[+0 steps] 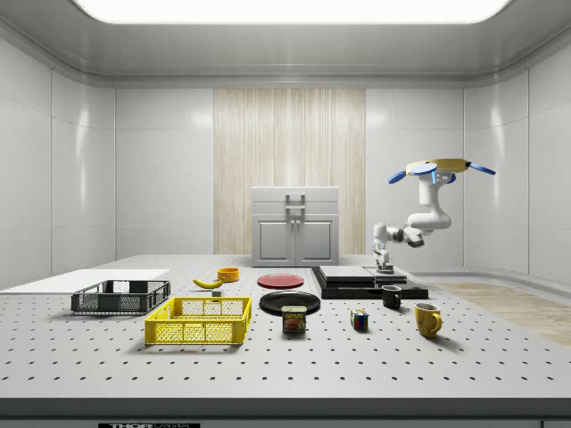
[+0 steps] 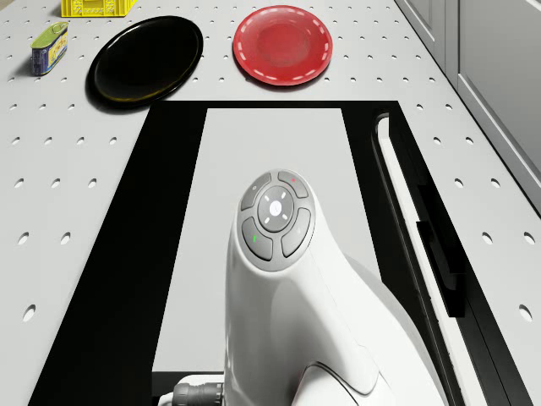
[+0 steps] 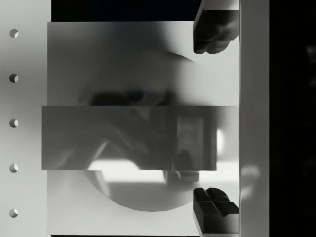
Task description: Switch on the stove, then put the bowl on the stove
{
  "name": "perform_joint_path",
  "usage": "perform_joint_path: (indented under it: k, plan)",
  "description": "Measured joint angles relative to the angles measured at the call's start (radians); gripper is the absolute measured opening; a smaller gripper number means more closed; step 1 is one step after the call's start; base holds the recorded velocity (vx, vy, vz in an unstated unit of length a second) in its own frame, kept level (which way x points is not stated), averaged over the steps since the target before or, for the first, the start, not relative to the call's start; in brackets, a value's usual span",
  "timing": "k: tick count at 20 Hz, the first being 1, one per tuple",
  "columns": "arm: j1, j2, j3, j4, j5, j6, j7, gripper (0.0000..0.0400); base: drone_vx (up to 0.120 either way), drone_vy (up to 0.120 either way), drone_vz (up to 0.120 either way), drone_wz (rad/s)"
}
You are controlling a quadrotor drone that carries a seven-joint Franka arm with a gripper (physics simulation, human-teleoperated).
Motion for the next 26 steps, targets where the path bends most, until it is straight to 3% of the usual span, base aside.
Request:
perform_joint_path:
  k: [14, 23, 25, 26]
  plan:
    - [-0.041, -0.030, -0.012, 0.030, -0.004, 0.045, 0.016, 0.0400, 0.000, 0.000, 0.000, 0.000]
    - [-0.093, -0.036, -0.013, 0.033, -0.003, 0.052, 0.066, 0.0400, 0.000, 0.000, 0.000, 0.000]
    - [-0.179, -0.074, 0.000, 0.024, 0.015, 0.066, 0.229, 0.0400, 0.000, 0.000, 0.000, 0.000]
    - [-0.192, -0.088, 0.002, 0.029, 0.022, 0.081, 0.228, 0.0400, 0.000, 0.000, 0.000, 0.000]
